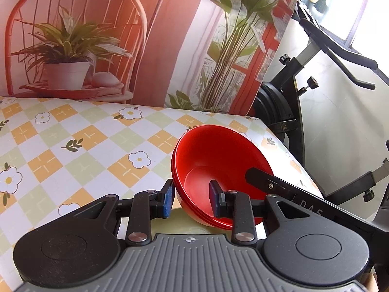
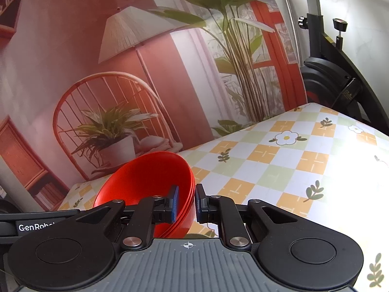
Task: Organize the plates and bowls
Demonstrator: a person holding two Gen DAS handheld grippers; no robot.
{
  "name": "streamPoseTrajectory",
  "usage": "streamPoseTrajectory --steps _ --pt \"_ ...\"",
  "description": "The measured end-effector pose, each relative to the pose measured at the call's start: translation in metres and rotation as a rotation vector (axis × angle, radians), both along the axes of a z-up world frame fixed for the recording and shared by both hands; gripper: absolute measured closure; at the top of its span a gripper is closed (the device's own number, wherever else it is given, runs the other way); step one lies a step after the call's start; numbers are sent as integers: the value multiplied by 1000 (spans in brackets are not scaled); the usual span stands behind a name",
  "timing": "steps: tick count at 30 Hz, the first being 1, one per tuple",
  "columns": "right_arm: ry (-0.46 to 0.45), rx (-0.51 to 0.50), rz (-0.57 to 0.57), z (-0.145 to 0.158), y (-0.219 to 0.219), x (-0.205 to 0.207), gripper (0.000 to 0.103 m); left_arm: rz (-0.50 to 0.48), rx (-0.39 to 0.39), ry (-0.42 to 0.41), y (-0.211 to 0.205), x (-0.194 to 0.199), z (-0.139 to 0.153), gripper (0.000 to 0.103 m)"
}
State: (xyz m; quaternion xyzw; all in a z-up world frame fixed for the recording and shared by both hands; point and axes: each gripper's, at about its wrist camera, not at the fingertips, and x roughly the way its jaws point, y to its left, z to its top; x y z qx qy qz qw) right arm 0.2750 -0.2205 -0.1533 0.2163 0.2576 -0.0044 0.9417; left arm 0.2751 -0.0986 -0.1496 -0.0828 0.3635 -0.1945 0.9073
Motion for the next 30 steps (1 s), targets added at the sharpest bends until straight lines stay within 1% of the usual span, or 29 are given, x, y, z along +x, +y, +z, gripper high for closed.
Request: streamPoseTrajectory --steps 3,13,24,30 --pt "-7 -7 4 3 4 -8 90 0 5 -10 3 -9 2 71" --pt "-8 -31 14 7 13 -30 90 4 -12 -4 11 -30 -3 71" --pt "10 -44 33 0 22 -45 90 3 -5 2 17 -46 -9 71" --pt "36 -54 36 -9 26 -50 90 -16 10 20 18 -51 -19 71"
